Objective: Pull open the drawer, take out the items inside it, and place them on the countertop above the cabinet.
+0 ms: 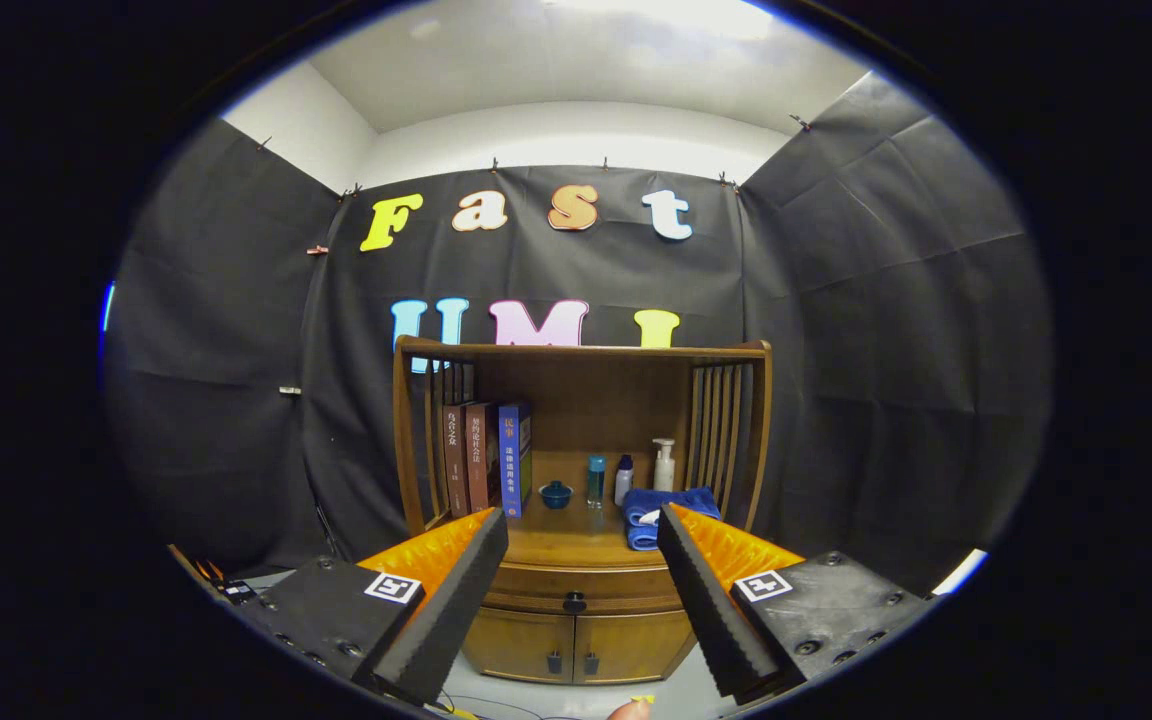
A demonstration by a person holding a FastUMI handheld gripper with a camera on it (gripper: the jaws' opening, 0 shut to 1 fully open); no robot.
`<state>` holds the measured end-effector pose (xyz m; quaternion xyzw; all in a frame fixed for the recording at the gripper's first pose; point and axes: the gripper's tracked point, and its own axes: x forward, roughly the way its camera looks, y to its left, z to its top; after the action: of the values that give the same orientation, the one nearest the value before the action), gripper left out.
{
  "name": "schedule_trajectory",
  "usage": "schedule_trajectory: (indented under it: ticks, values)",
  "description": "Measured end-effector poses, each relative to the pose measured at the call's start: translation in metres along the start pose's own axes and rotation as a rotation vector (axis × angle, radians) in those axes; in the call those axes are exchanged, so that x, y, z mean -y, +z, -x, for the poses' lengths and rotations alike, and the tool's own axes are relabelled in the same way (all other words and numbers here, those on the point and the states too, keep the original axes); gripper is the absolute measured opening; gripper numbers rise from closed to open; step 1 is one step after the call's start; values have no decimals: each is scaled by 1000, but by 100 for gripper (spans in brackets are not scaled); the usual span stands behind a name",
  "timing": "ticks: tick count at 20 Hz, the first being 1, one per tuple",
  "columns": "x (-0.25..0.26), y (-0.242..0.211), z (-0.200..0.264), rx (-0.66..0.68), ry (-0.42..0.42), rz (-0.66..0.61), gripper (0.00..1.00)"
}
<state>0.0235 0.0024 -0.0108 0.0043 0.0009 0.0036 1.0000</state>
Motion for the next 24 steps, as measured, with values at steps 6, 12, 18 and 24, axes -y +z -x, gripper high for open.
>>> schedule_trajectory:
  ticks: [6,12,18,24]
  values:
    - [-10,-24,-49,13,23,11,98]
    - [-12,-83,-115,27,32,22,98]
    - [-22,-187,-160,-82,55,26,99]
    - [-25,-265,-181,-151,53,25,98]
